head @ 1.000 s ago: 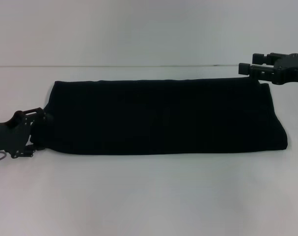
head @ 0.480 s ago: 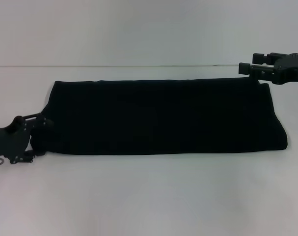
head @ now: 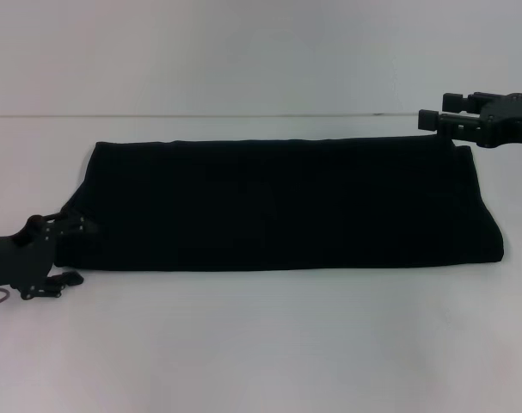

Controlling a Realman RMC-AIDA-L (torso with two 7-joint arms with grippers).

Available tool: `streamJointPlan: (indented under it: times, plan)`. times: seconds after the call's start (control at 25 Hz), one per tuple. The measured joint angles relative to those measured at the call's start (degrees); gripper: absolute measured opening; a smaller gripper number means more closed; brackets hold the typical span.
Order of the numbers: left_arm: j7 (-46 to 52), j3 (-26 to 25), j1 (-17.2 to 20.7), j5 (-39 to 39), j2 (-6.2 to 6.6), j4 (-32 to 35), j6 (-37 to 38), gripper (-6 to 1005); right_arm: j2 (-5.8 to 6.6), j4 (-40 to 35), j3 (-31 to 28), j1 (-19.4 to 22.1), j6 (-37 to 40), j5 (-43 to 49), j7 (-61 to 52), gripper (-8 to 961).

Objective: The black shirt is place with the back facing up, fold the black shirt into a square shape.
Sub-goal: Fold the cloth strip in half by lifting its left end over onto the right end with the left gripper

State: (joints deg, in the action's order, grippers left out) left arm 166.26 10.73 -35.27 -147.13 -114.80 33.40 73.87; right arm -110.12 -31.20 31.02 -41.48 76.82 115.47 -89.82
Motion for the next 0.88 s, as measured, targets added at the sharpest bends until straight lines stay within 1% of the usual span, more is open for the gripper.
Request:
streamJointPlan:
  times: [0.32,0.64,0.88]
  plan:
    - [-0.1,0.1,0.2,0.3,-0.1,-0.4,-1.4,874,0.0,0.0,0.0,0.0,0.0,-0.3,0.0,709]
    - [-0.7,0.0,-0.7,0.7,0.08,-1.4,-5.9,873,0.0,0.0,0.0,0.0,0.0,-0.9,-0.2,710]
    - [-2.1,0.0,-0.9,0.8,0.21,-1.7,-6.5,873,0.07,0.0,0.0,0.0,0.0,-1.3,-0.3,710]
